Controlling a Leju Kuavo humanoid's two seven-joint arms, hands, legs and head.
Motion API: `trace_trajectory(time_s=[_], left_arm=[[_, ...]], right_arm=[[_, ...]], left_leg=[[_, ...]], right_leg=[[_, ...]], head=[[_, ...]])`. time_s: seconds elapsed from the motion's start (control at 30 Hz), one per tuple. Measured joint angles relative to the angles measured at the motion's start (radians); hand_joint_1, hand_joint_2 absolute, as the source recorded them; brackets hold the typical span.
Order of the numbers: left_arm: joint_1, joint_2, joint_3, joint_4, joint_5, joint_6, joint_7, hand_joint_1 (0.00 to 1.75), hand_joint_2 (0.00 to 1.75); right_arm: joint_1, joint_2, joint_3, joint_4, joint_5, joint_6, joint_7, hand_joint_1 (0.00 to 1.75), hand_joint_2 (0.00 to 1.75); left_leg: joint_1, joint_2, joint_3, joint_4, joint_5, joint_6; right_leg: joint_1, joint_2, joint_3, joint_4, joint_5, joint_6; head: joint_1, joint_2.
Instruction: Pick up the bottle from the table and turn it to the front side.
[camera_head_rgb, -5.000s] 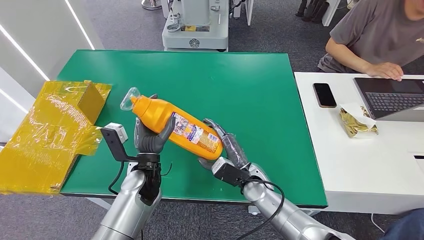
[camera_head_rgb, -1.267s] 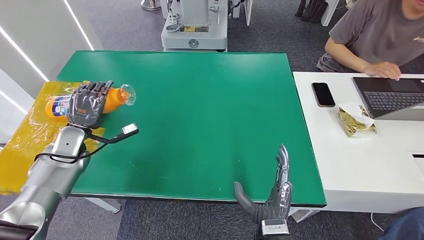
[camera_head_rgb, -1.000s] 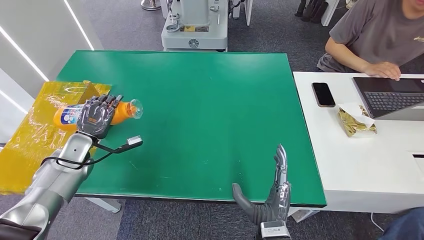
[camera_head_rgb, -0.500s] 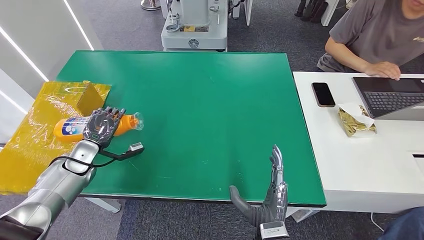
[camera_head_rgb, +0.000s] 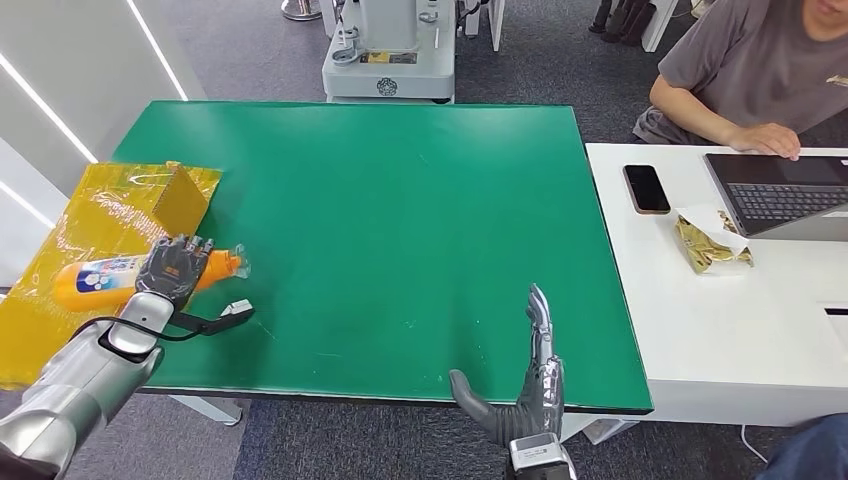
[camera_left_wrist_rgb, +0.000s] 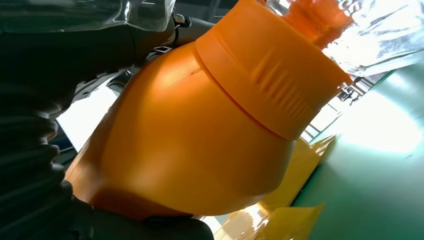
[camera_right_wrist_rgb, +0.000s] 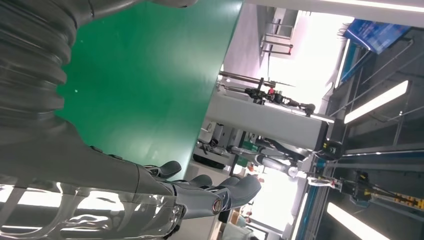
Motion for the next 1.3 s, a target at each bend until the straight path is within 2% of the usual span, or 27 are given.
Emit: trace_trajectory(time_s=[0.23,0.47,0.6,0.63,0.67,0.73,0.77,0.8,1.2,1.3], left_arm=[[0.000,0.030,0.000,0.008,-0.003,0.010,0.011,1.75,1.75],[-0.007,0.033,-0.001,0.008,-0.003,0.012,0.009,1.69,1.75],[-0.017,0.028,-0.002,0.015,-0.002,-0.062,0.037,1.68,1.75],[-0.019,0.027,-0.002,0.017,-0.002,-0.080,0.042,1.47,1.75],[-0.020,0.025,-0.002,0.018,-0.002,-0.090,0.045,1.05,1.75],[-0.021,0.022,-0.002,0.020,-0.002,-0.098,0.047,0.21,0.87],[-0.022,0.021,-0.002,0.021,-0.002,-0.100,0.047,0.00,0.44],[-0.021,0.020,-0.002,0.021,-0.002,-0.100,0.049,0.00,0.00],[0.000,0.031,-0.002,0.026,-0.003,-0.065,0.074,0.00,0.00],[0.006,0.036,-0.002,0.027,-0.003,-0.053,0.067,0.00,1.31]], right_arm=[[-0.009,-0.002,0.003,0.005,0.006,0.000,0.015,0.00,1.75],[-0.008,-0.002,0.003,0.005,0.019,0.000,0.019,0.00,1.75],[-0.008,-0.002,0.003,0.005,0.020,0.000,0.021,0.00,1.75],[-0.008,-0.002,0.004,0.005,0.021,0.000,0.022,0.00,1.75],[-0.008,-0.002,0.004,0.005,0.021,0.000,0.023,0.00,1.75],[-0.008,-0.002,0.005,0.005,0.021,0.001,0.025,0.00,1.75],[-0.008,-0.002,0.006,0.005,0.022,0.001,0.027,0.00,1.75],[-0.008,-0.002,0.007,0.005,0.023,0.002,0.029,0.00,1.75],[-0.012,-0.002,0.009,0.005,0.040,0.023,0.051,0.00,1.75],[-0.012,-0.002,0.009,0.005,0.040,0.024,0.050,0.00,1.75]], left_leg=[[0.000,0.000,0.000,0.000,0.000,0.000],[0.000,0.000,0.000,0.000,0.000,0.000],[0.000,0.000,0.000,0.000,0.000,0.000],[0.000,0.000,0.000,0.000,0.000,0.000],[0.000,0.000,0.000,0.000,0.000,0.000],[0.000,0.000,0.000,0.000,0.000,0.000],[0.000,0.000,0.000,0.000,0.000,0.000],[0.000,0.000,0.000,0.000,0.000,0.000],[0.000,0.000,0.000,0.000,0.000,0.000],[0.000,0.000,0.000,0.000,0.000,0.000]], right_leg=[[0.000,0.000,0.000,0.000,0.000,0.000],[0.000,0.000,0.000,0.000,0.000,0.000],[0.000,0.000,0.000,0.000,0.000,0.000],[0.000,0.000,0.000,0.000,0.000,0.000],[0.000,0.000,0.000,0.000,0.000,0.000],[0.000,0.000,0.000,0.000,0.000,0.000],[0.000,0.000,0.000,0.000,0.000,0.000],[0.000,0.000,0.000,0.000,0.000,0.000],[0.000,0.000,0.000,0.000,0.000,0.000],[0.000,0.000,0.000,0.000,0.000,0.000]], head=[[0.000,0.000],[0.000,0.000],[0.000,0.000],[0.000,0.000],[0.000,0.000],[0.000,0.000],[0.000,0.000],[0.000,0.000],[0.000,0.000],[0.000,0.000]])
